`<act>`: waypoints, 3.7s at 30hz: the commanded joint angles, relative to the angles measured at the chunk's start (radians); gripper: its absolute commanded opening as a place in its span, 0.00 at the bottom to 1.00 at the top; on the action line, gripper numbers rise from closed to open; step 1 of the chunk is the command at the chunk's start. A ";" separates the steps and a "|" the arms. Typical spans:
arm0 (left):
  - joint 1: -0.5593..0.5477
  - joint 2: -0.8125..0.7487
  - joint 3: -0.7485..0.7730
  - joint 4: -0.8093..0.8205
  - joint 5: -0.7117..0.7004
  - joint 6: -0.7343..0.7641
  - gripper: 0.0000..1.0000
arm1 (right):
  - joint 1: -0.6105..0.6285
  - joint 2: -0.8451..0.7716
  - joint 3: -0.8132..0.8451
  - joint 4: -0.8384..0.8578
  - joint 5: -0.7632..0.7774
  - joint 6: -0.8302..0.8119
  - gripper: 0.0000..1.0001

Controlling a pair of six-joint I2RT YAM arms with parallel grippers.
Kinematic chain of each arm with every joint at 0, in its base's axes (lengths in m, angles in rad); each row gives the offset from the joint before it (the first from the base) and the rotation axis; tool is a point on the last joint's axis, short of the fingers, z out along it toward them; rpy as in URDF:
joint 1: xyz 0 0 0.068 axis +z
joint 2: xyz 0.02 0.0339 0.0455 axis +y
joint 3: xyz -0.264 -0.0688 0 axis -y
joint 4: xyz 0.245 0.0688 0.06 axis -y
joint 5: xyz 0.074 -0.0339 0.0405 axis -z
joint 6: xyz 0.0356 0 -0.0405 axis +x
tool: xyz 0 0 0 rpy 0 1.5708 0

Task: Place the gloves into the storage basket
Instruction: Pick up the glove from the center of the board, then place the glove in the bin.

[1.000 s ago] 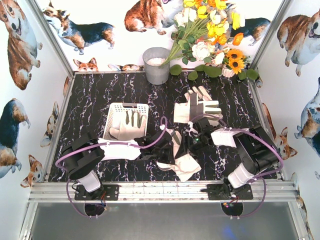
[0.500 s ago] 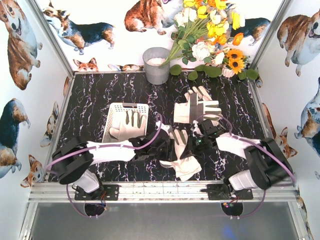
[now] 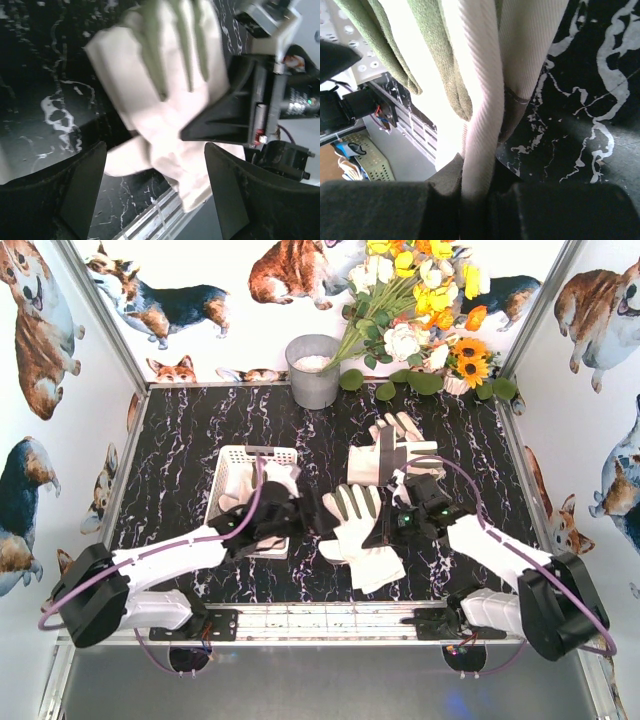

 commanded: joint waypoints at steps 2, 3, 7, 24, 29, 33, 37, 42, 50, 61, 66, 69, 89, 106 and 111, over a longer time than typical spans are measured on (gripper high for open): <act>0.112 -0.068 -0.094 0.189 0.154 -0.053 0.74 | -0.002 -0.127 0.029 0.044 -0.069 -0.035 0.00; 0.121 -0.080 -0.096 0.194 0.155 -0.054 0.74 | -0.002 -0.150 0.029 0.046 -0.077 -0.035 0.00; 0.124 -0.103 -0.120 0.256 0.163 -0.057 0.76 | -0.002 -0.223 0.006 0.135 -0.146 0.019 0.00; 0.122 -0.147 -0.143 0.533 0.220 -0.083 0.64 | 0.002 -0.298 0.052 0.382 -0.296 0.191 0.00; 0.101 -0.096 -0.101 0.555 0.246 -0.077 0.62 | 0.012 -0.296 0.053 0.427 -0.301 0.221 0.00; 0.065 -0.039 -0.087 0.629 0.218 -0.099 0.54 | 0.022 -0.283 0.054 0.431 -0.306 0.218 0.00; 0.055 -0.010 -0.108 0.731 0.195 -0.142 0.34 | 0.025 -0.293 0.043 0.413 -0.286 0.203 0.00; 0.055 -0.032 -0.112 0.693 0.202 -0.149 0.04 | 0.025 -0.303 0.042 0.388 -0.272 0.185 0.20; 0.069 -0.133 -0.113 0.564 0.336 -0.091 0.00 | 0.024 -0.294 0.106 0.332 -0.267 0.112 1.00; 0.088 -0.190 -0.055 0.516 0.523 -0.033 0.00 | 0.044 -0.231 0.198 0.471 -0.475 0.165 1.00; 0.113 -0.216 -0.032 0.481 0.502 -0.009 0.00 | 0.079 -0.227 0.206 0.478 -0.511 0.188 0.96; 0.137 -0.234 -0.028 0.460 0.489 0.005 0.00 | 0.083 -0.234 0.195 0.486 -0.507 0.203 0.85; 0.297 -0.367 0.208 -0.321 0.318 0.281 0.00 | 0.214 -0.148 0.270 0.271 -0.137 0.115 0.00; 0.474 -0.258 0.426 -0.892 -0.008 0.586 0.00 | 0.521 0.316 0.601 0.170 0.376 0.269 0.00; 0.594 -0.202 0.417 -0.892 0.067 0.664 0.00 | 0.539 0.419 0.651 0.183 0.417 0.324 0.00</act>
